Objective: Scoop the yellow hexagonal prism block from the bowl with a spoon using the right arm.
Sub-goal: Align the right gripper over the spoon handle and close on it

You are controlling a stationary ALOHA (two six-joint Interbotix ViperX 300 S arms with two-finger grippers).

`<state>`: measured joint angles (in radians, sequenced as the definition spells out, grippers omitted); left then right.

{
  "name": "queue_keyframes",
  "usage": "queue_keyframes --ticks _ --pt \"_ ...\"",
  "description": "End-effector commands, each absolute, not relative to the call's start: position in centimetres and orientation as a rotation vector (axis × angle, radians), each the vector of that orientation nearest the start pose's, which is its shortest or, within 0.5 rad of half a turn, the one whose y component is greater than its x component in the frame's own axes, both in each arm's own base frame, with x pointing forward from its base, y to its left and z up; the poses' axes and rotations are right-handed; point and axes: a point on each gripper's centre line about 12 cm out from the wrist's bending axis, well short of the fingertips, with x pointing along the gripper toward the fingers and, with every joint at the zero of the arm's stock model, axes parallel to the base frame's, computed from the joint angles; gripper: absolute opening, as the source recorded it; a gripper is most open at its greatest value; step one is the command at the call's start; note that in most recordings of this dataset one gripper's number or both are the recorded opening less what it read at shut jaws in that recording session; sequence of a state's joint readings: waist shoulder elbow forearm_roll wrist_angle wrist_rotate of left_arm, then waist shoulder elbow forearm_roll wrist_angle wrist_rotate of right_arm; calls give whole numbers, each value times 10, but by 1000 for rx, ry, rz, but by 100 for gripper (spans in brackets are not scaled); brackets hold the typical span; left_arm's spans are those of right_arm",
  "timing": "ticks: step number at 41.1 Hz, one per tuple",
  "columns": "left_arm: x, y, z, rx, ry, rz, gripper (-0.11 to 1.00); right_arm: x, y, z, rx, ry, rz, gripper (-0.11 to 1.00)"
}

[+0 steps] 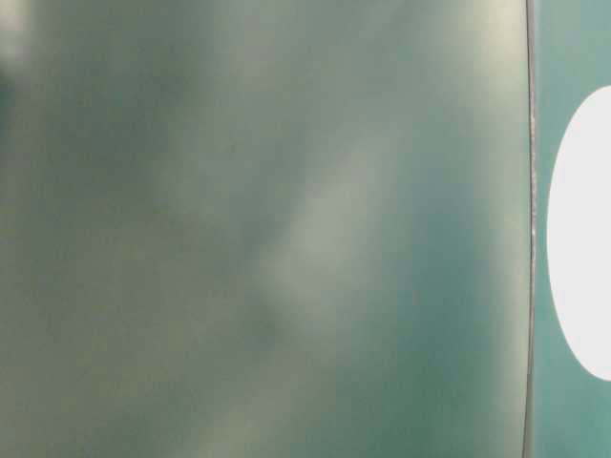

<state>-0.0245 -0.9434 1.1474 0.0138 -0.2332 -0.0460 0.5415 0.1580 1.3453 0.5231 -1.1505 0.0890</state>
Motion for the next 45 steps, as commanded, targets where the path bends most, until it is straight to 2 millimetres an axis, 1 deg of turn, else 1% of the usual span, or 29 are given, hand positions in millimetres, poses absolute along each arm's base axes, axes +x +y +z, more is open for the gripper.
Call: queue_keyframes --ticks 1,26,30,36,45 --pt "206 -5 302 -35 -49 -26 3 221 71 77 124 341 15 43" --pt "206 -5 302 -35 -49 -26 3 222 71 77 128 342 15 42" --pt "206 -5 302 -35 -49 -26 3 222 71 77 129 339 14 37" --pt "206 -5 302 -35 -49 -26 3 222 71 78 129 334 16 26" --pt "206 -5 302 -35 -49 -26 3 217 69 89 152 306 20 25"
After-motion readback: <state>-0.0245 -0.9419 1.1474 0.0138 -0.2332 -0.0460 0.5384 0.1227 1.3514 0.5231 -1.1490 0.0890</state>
